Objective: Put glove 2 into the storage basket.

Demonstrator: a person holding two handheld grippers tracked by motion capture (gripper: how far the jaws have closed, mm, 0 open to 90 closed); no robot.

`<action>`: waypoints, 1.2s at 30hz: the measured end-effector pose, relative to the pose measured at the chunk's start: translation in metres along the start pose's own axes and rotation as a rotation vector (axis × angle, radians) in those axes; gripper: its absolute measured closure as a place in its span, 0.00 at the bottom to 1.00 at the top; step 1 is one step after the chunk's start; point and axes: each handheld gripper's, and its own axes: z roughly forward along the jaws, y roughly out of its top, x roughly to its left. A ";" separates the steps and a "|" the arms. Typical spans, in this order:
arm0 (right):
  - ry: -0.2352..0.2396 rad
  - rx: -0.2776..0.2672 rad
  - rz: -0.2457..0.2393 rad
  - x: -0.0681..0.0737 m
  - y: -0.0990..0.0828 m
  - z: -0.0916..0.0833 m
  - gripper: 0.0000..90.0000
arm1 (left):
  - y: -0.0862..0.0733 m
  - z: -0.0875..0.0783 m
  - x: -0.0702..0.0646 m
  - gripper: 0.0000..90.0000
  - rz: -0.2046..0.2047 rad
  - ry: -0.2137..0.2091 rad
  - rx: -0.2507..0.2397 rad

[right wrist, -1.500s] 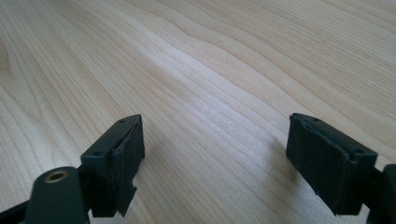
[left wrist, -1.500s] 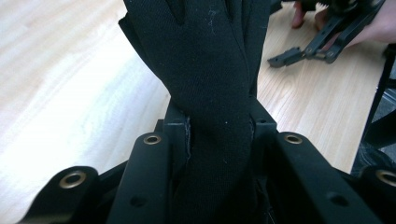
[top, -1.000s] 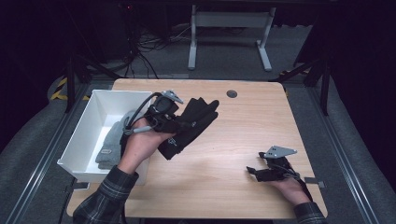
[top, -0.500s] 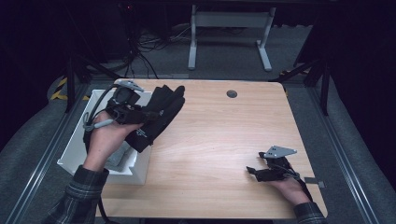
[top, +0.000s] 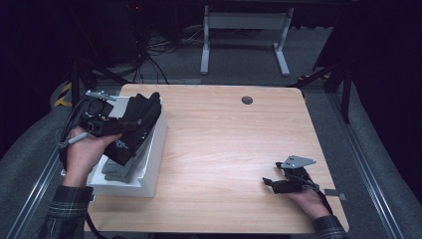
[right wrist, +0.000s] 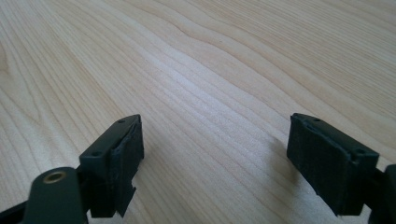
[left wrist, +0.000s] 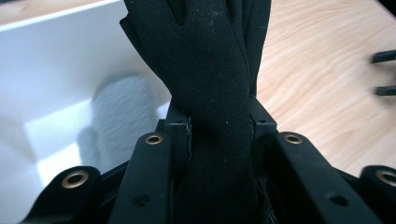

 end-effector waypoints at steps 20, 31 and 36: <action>0.000 0.000 0.001 0.000 0.000 0.000 0.21 | -0.036 0.074 0.054 0.59 -0.120 0.052 0.130; -0.001 0.000 0.001 0.000 0.000 0.000 0.21 | -0.022 0.050 0.033 0.29 -0.071 0.089 -0.007; 0.000 0.000 0.001 0.000 0.000 0.000 0.21 | -0.009 0.045 0.007 0.28 -0.012 0.031 -0.050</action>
